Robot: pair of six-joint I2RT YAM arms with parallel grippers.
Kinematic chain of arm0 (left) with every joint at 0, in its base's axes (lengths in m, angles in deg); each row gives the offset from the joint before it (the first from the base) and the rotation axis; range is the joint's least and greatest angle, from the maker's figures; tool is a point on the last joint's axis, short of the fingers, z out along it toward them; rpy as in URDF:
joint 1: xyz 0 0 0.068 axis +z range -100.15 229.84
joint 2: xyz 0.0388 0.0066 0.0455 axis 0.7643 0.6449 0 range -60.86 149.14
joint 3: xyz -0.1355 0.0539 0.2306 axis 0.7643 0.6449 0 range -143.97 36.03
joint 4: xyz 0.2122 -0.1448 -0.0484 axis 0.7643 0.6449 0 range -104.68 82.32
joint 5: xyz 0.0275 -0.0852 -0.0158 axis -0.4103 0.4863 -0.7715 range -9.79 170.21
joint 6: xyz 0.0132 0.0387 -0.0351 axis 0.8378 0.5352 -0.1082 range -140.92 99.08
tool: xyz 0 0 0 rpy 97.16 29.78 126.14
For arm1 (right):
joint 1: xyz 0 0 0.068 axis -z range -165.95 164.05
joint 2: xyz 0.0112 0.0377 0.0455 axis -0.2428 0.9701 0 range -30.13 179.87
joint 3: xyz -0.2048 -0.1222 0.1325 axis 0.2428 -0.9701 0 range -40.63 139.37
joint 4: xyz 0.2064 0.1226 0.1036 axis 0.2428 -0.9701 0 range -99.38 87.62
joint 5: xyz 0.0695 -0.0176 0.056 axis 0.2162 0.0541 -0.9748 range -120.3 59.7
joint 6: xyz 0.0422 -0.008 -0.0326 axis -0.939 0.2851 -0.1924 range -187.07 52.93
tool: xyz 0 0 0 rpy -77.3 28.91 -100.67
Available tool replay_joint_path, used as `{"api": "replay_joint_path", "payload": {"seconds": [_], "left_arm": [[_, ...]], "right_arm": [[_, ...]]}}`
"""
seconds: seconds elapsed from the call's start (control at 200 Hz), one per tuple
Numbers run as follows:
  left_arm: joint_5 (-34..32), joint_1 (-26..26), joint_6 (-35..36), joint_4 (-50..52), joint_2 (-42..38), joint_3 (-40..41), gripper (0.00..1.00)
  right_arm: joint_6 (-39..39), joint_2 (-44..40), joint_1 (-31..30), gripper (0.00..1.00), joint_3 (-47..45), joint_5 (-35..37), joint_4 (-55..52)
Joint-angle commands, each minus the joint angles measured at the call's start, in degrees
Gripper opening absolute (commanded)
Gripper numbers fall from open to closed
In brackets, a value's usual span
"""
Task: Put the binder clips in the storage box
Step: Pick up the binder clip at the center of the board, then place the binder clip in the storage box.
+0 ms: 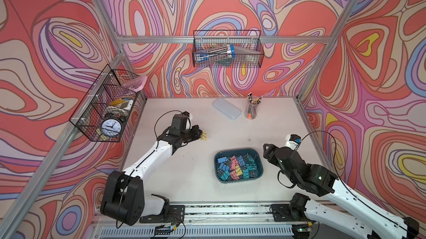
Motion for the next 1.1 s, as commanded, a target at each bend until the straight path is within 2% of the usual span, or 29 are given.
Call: {"api": "replay_joint_path", "payload": {"seconds": [0.0, 0.185, 0.376, 0.706, 0.811, 1.077, 1.097], "left_arm": [[-5.17, -5.39, 1.76, 7.98, -4.74, -2.44, 0.0], [-15.05, -19.8, 3.83, 15.02, -6.83, -7.24, 0.0], [-24.84, -33.12, 6.89, 18.15, -2.43, -10.8, 0.0], [-27.53, -47.88, 12.75, 14.4, 10.49, -13.89, 0.0], [-31.64, -50.34, 13.24, 14.63, 15.02, -15.35, 0.0], [-36.3, -50.45, 13.94, 9.47, 19.04, -11.26, 0.0], [-36.11, -50.46, 13.99, 9.27, 19.02, -11.0, 0.03]], "right_arm": [[-2.6, -1.56, -0.18, 0.88, -1.4, 1.8, -1.54], [-3.02, -0.68, -0.17, 0.93, -1.82, 1.62, -0.32], [-3.03, 3.11, -0.14, 0.94, -1.44, 1.05, 1.05], [-3.48, 6.2, -0.15, 0.95, -1.51, -0.07, 2.62], [-3.53, 6.47, -0.17, 0.95, -1.42, -0.26, 2.38], [-4.46, 5.33, -0.13, 0.95, -2.13, -0.69, 1.23], [-4.46, 5.25, -0.17, 0.95, -2.17, -0.67, 1.14]]}}
